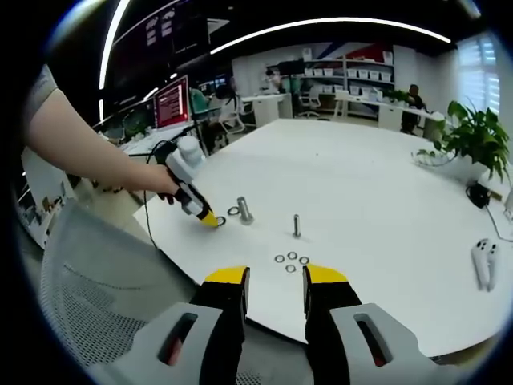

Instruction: Place the washer onto the threaded stud by aligning its center hole with the stud, sliding it down to the base, and recovering from edge contact or off-axis alignment until the washer reaches the visible bottom stop.

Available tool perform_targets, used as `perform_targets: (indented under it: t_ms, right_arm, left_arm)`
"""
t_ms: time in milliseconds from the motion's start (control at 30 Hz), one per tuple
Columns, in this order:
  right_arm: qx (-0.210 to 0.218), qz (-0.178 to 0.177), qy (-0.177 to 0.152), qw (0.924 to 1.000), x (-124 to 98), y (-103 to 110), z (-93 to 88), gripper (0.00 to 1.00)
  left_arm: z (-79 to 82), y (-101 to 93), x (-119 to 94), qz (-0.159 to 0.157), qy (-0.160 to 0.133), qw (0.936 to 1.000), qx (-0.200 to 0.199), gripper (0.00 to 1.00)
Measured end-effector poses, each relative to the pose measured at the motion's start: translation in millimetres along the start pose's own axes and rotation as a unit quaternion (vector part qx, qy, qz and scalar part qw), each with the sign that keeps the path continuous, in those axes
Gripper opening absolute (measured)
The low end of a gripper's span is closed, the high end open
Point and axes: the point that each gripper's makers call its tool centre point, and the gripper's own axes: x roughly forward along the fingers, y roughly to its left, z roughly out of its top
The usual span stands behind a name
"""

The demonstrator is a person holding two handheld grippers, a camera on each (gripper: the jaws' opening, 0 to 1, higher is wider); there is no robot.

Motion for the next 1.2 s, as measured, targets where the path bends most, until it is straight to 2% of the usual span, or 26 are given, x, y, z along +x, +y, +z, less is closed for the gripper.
perform_targets:
  t_ms: [200, 367, 500, 633, 767, 967, 1100, 1200]
  right_arm:
    - [-0.001, 0.000, 0.001, 1.0000, 0.1, -0.3, -0.6, 0.29]
    - [-0.002, 0.000, 0.001, 1.0000, 0.4, -0.2, -0.5, 0.29]
    - [-0.002, 0.000, 0.000, 1.0000, 0.6, -0.7, -0.4, 0.29]
    - [-0.002, 0.001, 0.000, 1.0000, 0.7, -0.3, -0.2, 0.29]
    - [-0.001, -0.001, -0.002, 1.0000, 0.2, -1.0, 0.3, 0.29]
    - [-0.001, -0.002, -0.002, 1.0000, 0.0, -1.2, 0.3, 0.28]
    - [0.000, -0.002, -0.002, 1.0000, -0.2, -1.1, 0.6, 0.28]
    - [0.000, -0.002, -0.001, 1.0000, -0.2, -1.1, 0.0, 0.28]
  left_arm:
    - [3.8, -5.7, 4.9, 0.001, 0.006, 0.9999, 0.014, 0.31]
    - [7.5, -2.0, 6.3, 0.008, 0.010, 0.9997, 0.021, 0.28]
    - [5.9, 0.8, 6.3, 0.021, 0.034, 0.9972, 0.063, 0.26]
    - [7.6, -2.3, 6.6, 0.024, 0.049, 0.9968, 0.058, 0.25]
    - [6.9, -3.5, 7.1, 0.020, 0.069, 0.9948, 0.073, 0.23]
    - [6.2, -6.7, 7.1, 0.021, 0.083, 0.9928, 0.084, 0.22]
    - [5.8, -4.5, 6.8, 0.017, 0.079, 0.9935, 0.079, 0.21]
    - [6.8, -4.6, 8.3, 0.016, 0.093, 0.9920, 0.084, 0.21]
